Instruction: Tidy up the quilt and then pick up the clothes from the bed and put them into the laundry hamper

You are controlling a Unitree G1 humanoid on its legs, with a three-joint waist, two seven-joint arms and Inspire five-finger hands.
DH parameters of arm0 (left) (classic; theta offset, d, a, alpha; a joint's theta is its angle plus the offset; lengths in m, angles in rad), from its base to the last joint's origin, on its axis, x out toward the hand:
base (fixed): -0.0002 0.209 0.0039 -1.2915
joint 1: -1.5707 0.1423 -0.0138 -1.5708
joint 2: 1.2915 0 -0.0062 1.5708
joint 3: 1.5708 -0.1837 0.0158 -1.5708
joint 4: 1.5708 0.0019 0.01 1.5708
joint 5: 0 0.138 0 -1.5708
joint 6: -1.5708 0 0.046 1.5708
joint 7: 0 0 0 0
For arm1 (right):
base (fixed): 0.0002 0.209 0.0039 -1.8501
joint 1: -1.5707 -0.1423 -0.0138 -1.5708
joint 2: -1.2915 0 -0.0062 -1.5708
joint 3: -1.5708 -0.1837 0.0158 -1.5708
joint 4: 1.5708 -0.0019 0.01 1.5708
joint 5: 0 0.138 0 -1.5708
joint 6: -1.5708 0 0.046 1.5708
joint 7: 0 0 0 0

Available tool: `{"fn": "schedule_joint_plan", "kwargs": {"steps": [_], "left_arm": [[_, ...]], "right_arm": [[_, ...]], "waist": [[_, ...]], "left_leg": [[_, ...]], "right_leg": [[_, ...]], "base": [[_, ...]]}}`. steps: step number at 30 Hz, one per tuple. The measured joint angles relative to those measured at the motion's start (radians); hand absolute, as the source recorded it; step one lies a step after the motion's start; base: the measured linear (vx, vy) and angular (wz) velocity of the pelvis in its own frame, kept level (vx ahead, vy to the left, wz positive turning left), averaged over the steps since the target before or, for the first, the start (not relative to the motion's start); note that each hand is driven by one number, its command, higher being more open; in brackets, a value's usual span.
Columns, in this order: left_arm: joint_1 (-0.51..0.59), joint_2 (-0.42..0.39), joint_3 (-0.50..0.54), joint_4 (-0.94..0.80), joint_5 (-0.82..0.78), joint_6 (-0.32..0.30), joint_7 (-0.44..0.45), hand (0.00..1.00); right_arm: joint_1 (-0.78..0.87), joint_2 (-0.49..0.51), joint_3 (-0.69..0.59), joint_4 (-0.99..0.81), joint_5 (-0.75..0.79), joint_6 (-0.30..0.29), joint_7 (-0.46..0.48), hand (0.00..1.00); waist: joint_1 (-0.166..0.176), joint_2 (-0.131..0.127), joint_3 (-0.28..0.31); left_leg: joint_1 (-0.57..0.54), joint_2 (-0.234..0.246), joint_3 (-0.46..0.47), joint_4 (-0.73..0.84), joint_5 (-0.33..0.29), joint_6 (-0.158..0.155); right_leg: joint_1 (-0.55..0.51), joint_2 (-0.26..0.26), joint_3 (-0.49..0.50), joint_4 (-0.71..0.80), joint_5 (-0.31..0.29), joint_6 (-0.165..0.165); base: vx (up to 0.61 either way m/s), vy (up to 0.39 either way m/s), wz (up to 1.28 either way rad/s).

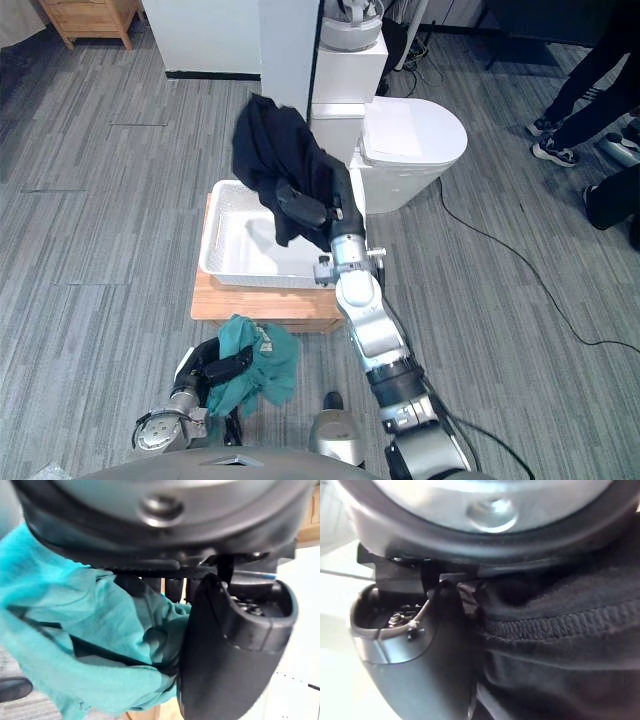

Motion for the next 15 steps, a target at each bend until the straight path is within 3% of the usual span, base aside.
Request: {"fn": "schedule_joint_plan", "kwargs": {"steps": [6, 9, 15], "left_arm": [[0.0, 0.013, 0.0, 0.012, 0.006, 0.0, 0.022, 0.0], [-0.008, 0.016, 0.011, 0.03, 0.004, -0.003, 0.022, 0.0], [-0.067, 0.02, 0.009, 0.116, -0.031, 0.02, 0.052, 0.0]], "right_arm": [[-0.178, -0.071, 0.006, 0.009, -0.042, 0.0, -0.002, 0.0], [-0.236, -0.082, 0.005, 0.092, -0.06, 0.0, -0.001, 0.0], [-0.261, -0.109, 0.007, 0.282, -0.057, 0.031, 0.015, 0.0]], "waist": [[0.004, -0.015, -0.009], [0.003, -0.026, -0.016], [0.007, -0.025, -0.016]], "left_leg": [[0.069, -0.009, 0.045, -0.074, -0.001, 0.008], [0.071, -0.007, 0.066, -0.077, -0.001, 0.009], [0.067, -0.003, 0.074, -0.092, -0.001, 0.008]], "right_leg": [[0.01, 0.003, 0.008, -0.018, 0.057, 0.012], [-0.006, 0.006, 0.007, -0.02, 0.071, 0.011], [-0.006, 0.014, -0.003, -0.05, 0.08, 0.01]], "base": [[0.07, 0.059, -0.21], [0.05, -0.005, -0.23], [0.03, -0.053, -0.06]]}}
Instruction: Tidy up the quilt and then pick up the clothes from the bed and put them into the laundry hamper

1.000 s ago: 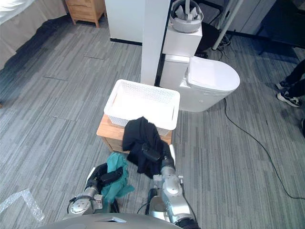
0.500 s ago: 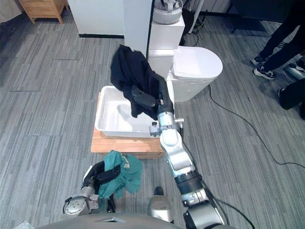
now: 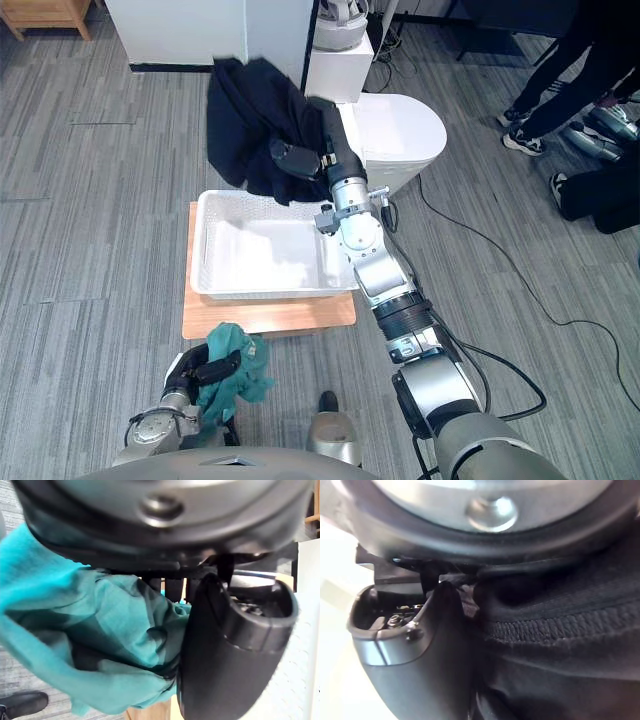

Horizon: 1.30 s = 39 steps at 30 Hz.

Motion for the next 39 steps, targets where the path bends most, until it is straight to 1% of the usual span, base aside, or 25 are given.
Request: {"fn": "schedule_joint_plan", "kwargs": {"steps": [1, 2, 4, 6, 8, 9, 11, 12, 13, 14, 15, 16, 17, 18, 19, 20, 22, 23, 25, 27, 28, 32, 37, 39], "left_arm": [[0.0, -0.002, 0.0, 0.0, -0.001, -0.001, 0.003, 0.0], [0.0, -0.009, -0.001, 0.002, -0.005, -0.001, 0.004, 0.0], [0.001, -0.017, -0.001, 0.003, -0.01, 0.0, 0.005, 0.0], [0.002, -0.03, -0.001, 0.003, -0.035, 0.0, 0.006, 0.0], [0.002, -0.034, -0.001, 0.005, -0.035, 0.001, 0.008, 0.0], [0.002, -0.038, -0.001, 0.01, -0.035, 0.001, 0.012, 0.0], [0.006, -0.038, -0.001, 0.011, -0.035, 0.003, 0.014, 0.0], [0.007, -0.04, -0.001, 0.012, -0.035, 0.003, 0.016, 0.0], [0.007, -0.041, -0.001, 0.012, -0.035, 0.003, 0.018, 0.0], [0.006, -0.058, 0.001, 0.016, -0.035, 0.004, 0.024, 0.0], [0.003, -0.065, 0.01, 0.029, -0.035, 0.005, 0.024, 0.0], [0.005, -0.063, 0.015, 0.035, -0.035, 0.004, 0.025, 0.0], [0.003, -0.051, 0.019, 0.044, -0.035, 0.005, 0.026, 0.0], [0.001, -0.041, 0.02, 0.048, -0.035, 0.005, 0.026, 0.0], [-0.007, -0.058, 0.021, 0.059, -0.035, 0.006, 0.032, 0.0], [-0.01, -0.07, 0.021, 0.06, -0.035, 0.006, 0.033, 0.0], [-0.007, -0.086, 0.019, 0.06, -0.035, 0.005, 0.033, 0.0], [-0.007, -0.087, 0.016, 0.059, -0.036, 0.005, 0.032, 0.0], [-0.005, -0.085, -0.001, 0.048, -0.041, 0.005, 0.033, 0.0], [0.001, -0.084, -0.013, 0.033, -0.059, 0.005, 0.03, 0.0], [0.002, -0.079, -0.023, 0.029, -0.087, 0.005, 0.026, 0.0], [0.004, -0.069, -0.022, 0.007, -0.116, 0.005, 0.025, 0.0], [0.031, -0.07, -0.025, -0.057, -0.146, 0.007, 0.026, 0.0], [0.035, -0.069, -0.029, -0.1, -0.162, 0.007, 0.026, 0.0]], "right_arm": [[0.0, 0.0, -0.001, 0.033, 0.0, 0.001, -0.001, 0.0], [0.001, 0.0, -0.001, 0.083, 0.0, 0.014, -0.001, 0.0], [0.006, 0.001, -0.001, 0.122, 0.0, 0.028, -0.002, 0.0], [0.035, 0.008, -0.003, 0.162, 0.0, 0.035, -0.004, 0.0], [0.058, 0.015, -0.005, 0.17, 0.0, 0.038, -0.005, 0.0], [0.086, 0.033, -0.011, 0.187, -0.001, 0.038, -0.005, 0.0], [0.132, 0.052, -0.016, 0.188, -0.001, 0.038, -0.01, 0.0], [0.164, 0.06, -0.019, 0.188, -0.002, 0.038, -0.011, 1.0], [0.18, 0.066, -0.022, 0.188, -0.003, 0.039, -0.012, 1.0], [0.206, 0.073, -0.023, 0.188, -0.005, 0.039, -0.013, 1.0], [0.231, 0.082, -0.023, 0.188, -0.04, 0.038, -0.013, 1.0], [0.244, 0.092, -0.021, 0.186, -0.047, 0.038, -0.014, 1.0], [0.276, 0.11, -0.022, 0.178, -0.07, 0.037, -0.016, 1.0], [0.291, 0.118, -0.021, 0.177, -0.081, 0.037, -0.016, 1.0], [0.296, 0.115, -0.019, 0.179, -0.083, 0.038, -0.015, 1.0], [0.299, 0.111, -0.019, 0.179, -0.083, 0.038, -0.015, 1.0], [0.325, 0.111, -0.017, 0.179, -0.086, 0.038, -0.015, 1.0], [0.33, 0.112, -0.011, 0.179, -0.088, 0.038, -0.015, 1.0], [0.343, 0.109, -0.004, 0.15, -0.09, 0.038, -0.016, 1.0], [0.349, 0.11, -0.002, 0.106, -0.09, 0.038, -0.019, 1.0], [0.351, 0.111, 0.009, 0.081, -0.105, 0.038, -0.019, 1.0], [0.356, 0.132, 0.021, 0.005, -0.11, 0.037, -0.016, 1.0], [0.357, 0.115, 0.018, -0.082, -0.109, 0.037, -0.016, 1.0], [0.36, 0.1, -0.003, -0.127, -0.107, 0.037, -0.015, 1.0]], "waist": [[0.0, 0.004, 0.002], [-0.003, 0.014, 0.002], [-0.004, 0.028, 0.001], [-0.004, 0.056, 0.0], [-0.003, 0.068, 0.0], [-0.003, 0.079, -0.003], [-0.003, 0.09, -0.009], [-0.004, 0.096, -0.009], [-0.004, 0.099, -0.01], [-0.007, 0.12, -0.008], [-0.009, 0.142, -0.005], [-0.008, 0.137, -0.008], [-0.009, 0.105, -0.024], [-0.011, 0.08, -0.03], [-0.002, 0.111, -0.027], [0.003, 0.126, -0.021], [0.0, 0.14, -0.026], [-0.001, 0.139, -0.026], [-0.001, 0.134, -0.028], [-0.005, 0.122, -0.031], [-0.005, 0.112, -0.036], [-0.001, 0.09, -0.045], [0.005, 0.078, -0.045], [0.005, 0.069, -0.046]], "left_leg": [[-0.001, 0.0, -0.001, -0.003, 0.001, 0.0], [-0.002, -0.001, -0.007, -0.011, 0.006, -0.002], [-0.01, 0.0, -0.014, -0.012, 0.008, -0.002], [-0.031, 0.002, -0.024, -0.011, 0.01, -0.002], [-0.035, 0.003, -0.028, -0.011, 0.01, -0.003], [-0.035, 0.005, -0.032, -0.01, 0.012, -0.006], [-0.035, 0.008, -0.038, -0.005, 0.013, -0.007], [-0.034, 0.012, -0.042, 0.006, 0.013, -0.008], [-0.032, 0.017, -0.043, 0.012, 0.013, -0.008], [-0.031, 0.045, -0.048, 0.029, 0.013, -0.008], [-0.028, 0.076, -0.049, 0.042, 0.013, -0.008], [-0.026, 0.076, -0.044, 0.045, 0.016, -0.013], [-0.026, 0.052, -0.044, 0.048, 0.013, -0.018], [-0.018, 0.028, -0.049, 0.049, -0.008, -0.04], [-0.005, 0.045, -0.043, 0.047, -0.046, -0.054], [-0.002, 0.054, -0.037, 0.047, -0.047, -0.055], [0.011, 0.066, -0.039, 0.04, -0.04, -0.064], [0.022, 0.07, -0.039, 0.036, -0.04, -0.065], [0.036, 0.07, -0.039, 0.022, -0.039, -0.067], [0.036, 0.064, -0.038, 0.018, -0.039, -0.067], [0.036, 0.057, -0.038, 0.018, -0.037, -0.065], [0.037, 0.05, -0.024, 0.007, -0.027, -0.058], [0.034, 0.049, -0.013, 0.005, -0.02, -0.056], [0.034, 0.049, -0.01, 0.007, -0.02, -0.056]], "right_leg": [[0.0, 0.001, -0.008, -0.002, 0.0, 0.0], [-0.002, 0.001, -0.03, -0.003, 0.0, 0.0], [-0.005, 0.002, -0.048, -0.002, 0.0, 0.0], [-0.019, 0.003, -0.056, 0.001, 0.0, 0.0], [-0.021, 0.003, -0.064, 0.003, 0.0, 0.0], [-0.019, 0.001, -0.078, 0.004, 0.0, 0.0], [-0.019, 0.001, -0.081, 0.014, 0.0, 0.0], [-0.019, 0.002, -0.081, 0.034, 0.0, 0.0], [-0.024, 0.005, -0.082, 0.054, 0.0, 0.001], [-0.071, 0.027, -0.081, 0.158, -0.006, 0.001], [-0.111, 0.061, -0.084, 0.147, -0.078, -0.008], [-0.096, 0.07, -0.082, 0.067, -0.079, -0.017], [-0.088, 0.065, -0.081, -0.078, -0.022, -0.022], [-0.097, 0.046, -0.096, -0.073, 0.05, -0.049], [-0.087, 0.061, -0.105, -0.076, 0.023, -0.058], [-0.087, 0.07, -0.102, -0.076, 0.023, -0.059], [-0.074, 0.083, -0.103, -0.076, 0.023, -0.059], [-0.065, 0.088, -0.103, -0.076, 0.023, -0.059], [-0.059, 0.091, -0.102, -0.076, 0.023, -0.059], [-0.061, 0.086, -0.1, -0.077, 0.027, -0.063], [-0.062, 0.085, -0.097, -0.077, 0.028, -0.064], [-0.074, 0.083, -0.084, -0.083, 0.038, -0.066], [-0.087, 0.084, -0.069, -0.083, 0.048, -0.067], [-0.089, 0.085, -0.058, -0.078, 0.052, -0.067]], "base": [[0.02, -0.07, 0.05], [0.02, -0.071, 0.08], [0.02, -0.075, 0.11], [0.02, -0.071, 0.15], [0.03, -0.047, 0.1], [0.03, -0.042, 0.06], [0.05, -0.057, 0.08], [0.06, -0.052, 0.1], [0.06, -0.065, 0.04], [0.04, -0.084, -0.05], [0.02, -0.077, -0.08], [-0.01, -0.09, 0.04], [0.01, -0.135, 0.22], [0.05, -0.214, 0.15], [0.04, -0.204, 0.0], [0.01, -0.12, -0.14], [-0.05, -0.088, -0.04], [-0.07, -0.088, -0.01], [-0.09, -0.035, -0.01], [-0.12, -0.02, -0.03], [-0.09, -0.015, -0.04], [-0.11, -0.028, -0.09], [-0.04, -0.02, -0.08], [-0.02, -0.013, -0.06]]}}
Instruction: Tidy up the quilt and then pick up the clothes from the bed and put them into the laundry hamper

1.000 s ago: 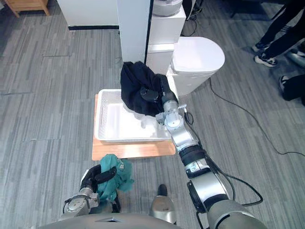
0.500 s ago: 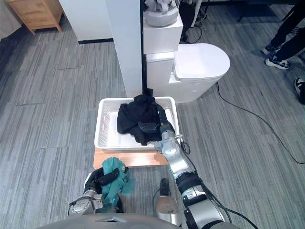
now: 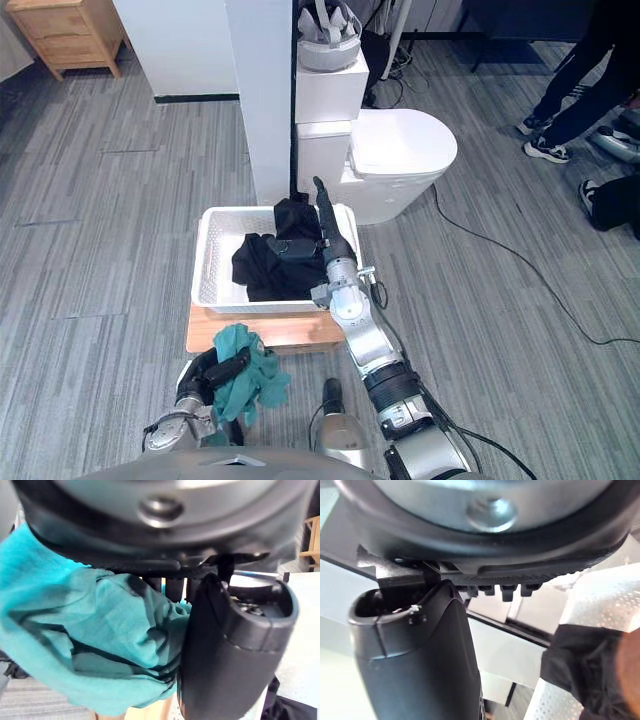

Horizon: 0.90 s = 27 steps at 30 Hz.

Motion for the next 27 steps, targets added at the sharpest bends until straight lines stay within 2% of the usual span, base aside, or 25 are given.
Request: {"fn": "schedule_joint_plan", "kwargs": {"steps": [6, 9, 12, 14, 15, 19, 21, 23, 27], "left_arm": [[-0.009, 0.006, 0.011, -0.146, -0.013, 0.007, 0.002, 0.0], [-0.052, 0.018, 0.139, -0.264, -0.052, 0.059, 0.002, 0.0], [-0.042, 0.034, 0.216, -0.47, -0.082, 0.027, 0.03, 0.0], [-0.044, 0.033, 0.237, -0.529, -0.082, -0.004, 0.03, 0.0], [-0.043, 0.033, 0.25, -0.561, -0.082, -0.014, 0.03, 0.0], [-0.044, 0.016, 0.221, -0.631, -0.087, -0.023, 0.03, 0.0], [-0.045, 0.016, 0.2, -0.651, -0.103, -0.023, 0.029, 0.0], [-0.055, 0.014, 0.153, -0.667, -0.123, -0.023, 0.026, 0.0], [-0.101, 0.011, 0.122, -0.678, -0.125, -0.023, 0.029, 0.0]], "right_arm": [[0.046, -0.032, -0.106, -0.105, 0.0, -0.001, -0.003, 1.0], [0.111, -0.032, -0.208, -0.138, 0.002, -0.001, -0.003, 1.0], [0.237, -0.032, -0.385, -0.163, 0.005, 0.002, -0.029, 1.0], [0.276, -0.032, -0.443, -0.14, 0.011, 0.007, -0.046, 1.0], [0.297, -0.031, -0.468, -0.104, 0.013, 0.007, -0.057, 1.0], [0.386, -0.019, -0.488, 0.07, 0.038, 0.022, -0.065, 1.0], [0.399, -0.012, -0.487, 0.138, 0.038, 0.03, -0.061, 1.0], [0.427, 0.004, -0.487, 0.263, 0.036, 0.05, -0.047, 1.0], [0.454, 0.042, -0.487, 0.498, 0.029, 0.07, -0.03, 1.0]], "waist": [[-0.005, -0.022, -0.008], [-0.025, -0.036, -0.017], [-0.029, -0.03, -0.022], [-0.035, -0.022, -0.031], [-0.049, -0.015, -0.041], [-0.059, 0.002, -0.074], [-0.06, 0.004, -0.075], [-0.062, 0.01, -0.079], [-0.073, 0.006, -0.098]], "left_leg": [[-0.006, -0.005, 0.02, 0.012, -0.005, 0.005], [-0.033, -0.007, 0.021, 0.042, -0.014, 0.009], [-0.042, -0.004, 0.02, 0.07, -0.027, 0.014], [-0.05, -0.009, 0.019, 0.076, -0.032, 0.018], [-0.051, -0.012, 0.02, 0.084, -0.037, 0.021], [-0.053, -0.011, 0.023, 0.09, -0.043, 0.021], [-0.052, -0.011, 0.022, 0.09, -0.042, 0.021], [-0.052, -0.011, 0.02, 0.09, -0.042, 0.02], [-0.051, -0.011, 0.019, 0.089, -0.041, 0.019]], "right_leg": [[-0.016, -0.002, 0.029, 0.001, 0.015, 0.002], [-0.029, -0.005, 0.033, 0.001, 0.024, 0.011], [-0.026, -0.016, 0.032, 0.001, 0.026, 0.013], [-0.028, -0.02, 0.031, 0.001, 0.028, 0.015], [-0.027, -0.024, 0.032, 0.001, 0.028, 0.016], [-0.027, -0.026, 0.036, 0.001, 0.029, 0.018], [-0.027, -0.027, 0.036, 0.001, 0.029, 0.018], [-0.024, -0.032, 0.036, 0.001, 0.029, 0.018], [-0.022, -0.033, 0.036, 0.001, 0.029, 0.018]], "base": [[-0.05, -0.014, -0.11], [-0.07, -0.022, -0.04], [-0.08, -0.02, 0.0], [-0.08, -0.013, 0.03], [-0.08, -0.009, -0.01], [-0.05, -0.019, -0.03], [-0.06, -0.029, 0.02], [-0.06, -0.017, 0.03], [-0.05, -0.028, 0.01]]}}
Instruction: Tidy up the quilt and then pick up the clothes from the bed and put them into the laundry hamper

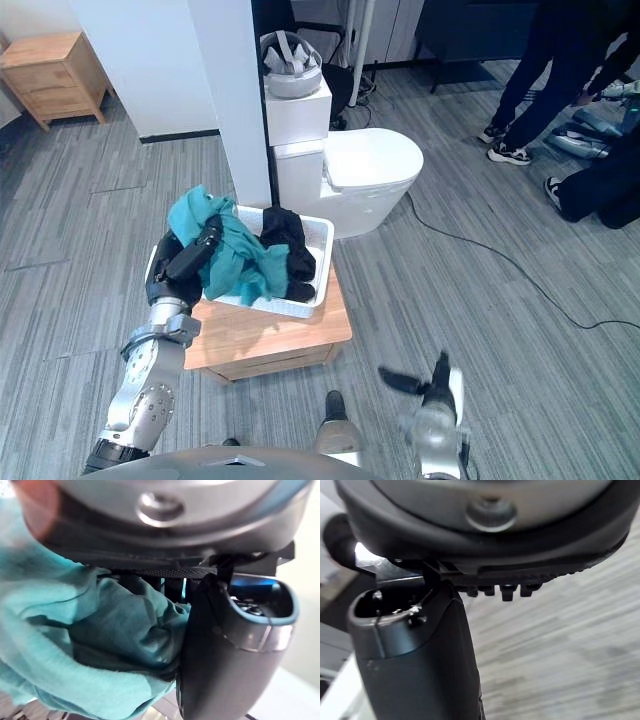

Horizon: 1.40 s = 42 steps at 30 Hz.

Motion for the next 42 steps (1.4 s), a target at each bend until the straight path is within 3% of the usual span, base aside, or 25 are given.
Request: {"fn": "schedule_joint_plan", "kwargs": {"steps": [6, 13, 21, 28, 29, 36, 38, 42], "left_arm": [[-0.121, 0.025, 0.005, 0.032, 0.057, -0.005, 0.052, 0.0], [-0.275, 0.051, 0.038, 0.291, 0.137, -0.006, 0.137, 0.0], [-0.283, 0.054, 0.064, 0.43, 0.178, 0.01, 0.167, 0.0], [-0.283, 0.061, 0.081, 0.493, 0.259, 0.027, 0.169, 0.0], [-0.285, 0.062, 0.091, 0.509, 0.284, 0.034, 0.174, 1.0], [-0.298, 0.07, 0.134, 0.615, 0.361, 0.082, 0.193, 1.0], [-0.298, 0.074, 0.135, 0.63, 0.412, 0.11, 0.183, 1.0], [-0.299, 0.073, 0.137, 0.617, 0.45, 0.112, 0.143, 1.0]], "right_arm": [[0.053, 0.024, 0.022, 0.191, 0.001, 0.008, 0.023, 1.0], [0.055, 0.03, 0.007, 0.292, 0.014, 0.008, 0.037, 1.0], [0.061, 0.089, -0.126, 0.333, 0.055, 0.018, 0.049, 1.0], [0.065, 0.109, -0.142, 0.332, 0.06, 0.017, 0.05, 1.0], [0.068, 0.114, -0.142, 0.33, 0.061, 0.015, 0.049, 1.0], [0.117, 0.132, -0.088, 0.309, 0.099, -0.002, 0.049, 1.0], [0.153, 0.132, -0.036, 0.262, 0.1, -0.003, 0.05, 1.0], [0.198, 0.122, 0.044, 0.169, 0.098, -0.008, 0.065, 1.0]], "waist": [[-0.018, -0.008, -0.027], [-0.041, -0.018, -0.051], [-0.055, -0.026, -0.048], [-0.062, -0.038, -0.044], [-0.064, -0.04, -0.042], [-0.072, -0.045, -0.031], [-0.081, -0.037, -0.026], [-0.093, -0.034, -0.024]], "left_leg": [[0.024, -0.004, 0.001, -0.003, 0.0, 0.0], [0.055, -0.017, -0.005, -0.073, 0.037, -0.011], [0.073, -0.016, 0.009, -0.092, 0.043, -0.01], [0.084, -0.016, 0.037, -0.092, 0.033, -0.01], [0.085, -0.016, 0.041, -0.092, 0.032, -0.011], [0.053, 0.0, 0.065, -0.094, 0.021, -0.027], [0.055, 0.008, 0.068, -0.098, 0.027, -0.028], [0.064, 0.015, 0.076, -0.1, 0.028, -0.031]], "right_leg": [[0.021, -0.003, -0.006, 0.0, -0.002, -0.002], [0.026, -0.006, -0.027, -0.006, -0.017, -0.015], [0.028, -0.001, -0.025, -0.005, -0.014, -0.016], [0.027, 0.001, -0.012, -0.005, -0.014, -0.016], [0.025, 0.002, -0.007, -0.006, -0.014, -0.016], [-0.017, 0.019, 0.004, -0.006, -0.019, -0.02], [-0.019, 0.027, 0.004, -0.005, -0.02, -0.023], [-0.016, 0.035, -0.004, 0.0, -0.02, -0.023]], "base": [[-0.03, -0.012, -0.01], [-0.05, -0.034, 0.05], [0.01, -0.01, -0.02], [-0.01, -0.015, -0.09], [-0.05, -0.037, -0.1], [-0.04, -0.055, -0.08], [0.04, -0.054, -0.03], [0.04, -0.033, -0.05]]}}
